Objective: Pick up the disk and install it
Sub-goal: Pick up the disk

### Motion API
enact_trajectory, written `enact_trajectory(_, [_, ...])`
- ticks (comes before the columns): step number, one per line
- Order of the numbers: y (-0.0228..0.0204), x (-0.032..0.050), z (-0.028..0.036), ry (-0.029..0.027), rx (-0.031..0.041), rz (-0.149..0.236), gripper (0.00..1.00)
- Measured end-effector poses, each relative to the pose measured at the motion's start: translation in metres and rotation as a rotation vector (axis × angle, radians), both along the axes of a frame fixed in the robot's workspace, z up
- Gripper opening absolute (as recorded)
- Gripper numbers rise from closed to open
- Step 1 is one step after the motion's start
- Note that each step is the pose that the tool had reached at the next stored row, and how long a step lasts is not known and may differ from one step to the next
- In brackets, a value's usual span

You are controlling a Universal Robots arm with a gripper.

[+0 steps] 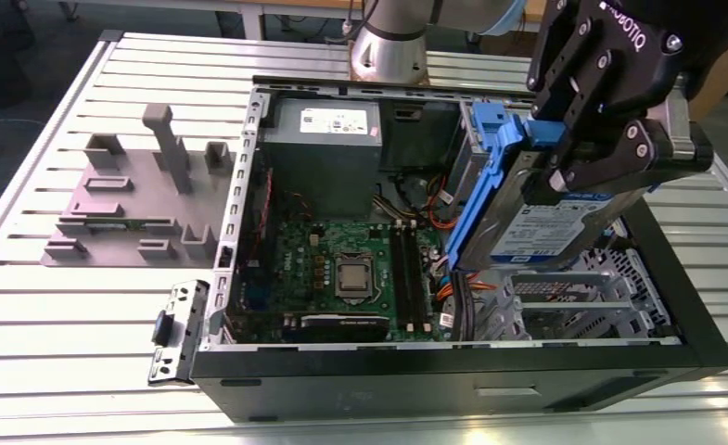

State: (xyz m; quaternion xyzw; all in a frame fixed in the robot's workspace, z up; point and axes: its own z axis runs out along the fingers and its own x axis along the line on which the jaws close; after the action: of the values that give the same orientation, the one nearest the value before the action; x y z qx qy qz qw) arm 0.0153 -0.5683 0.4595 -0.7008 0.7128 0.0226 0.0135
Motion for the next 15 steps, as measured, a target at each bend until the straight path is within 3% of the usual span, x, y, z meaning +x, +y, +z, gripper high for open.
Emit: enact_trajectory(15, [-0.0039, 0.0005, -0.0010, 0.0001, -0.0001, 0.000, 0.36])
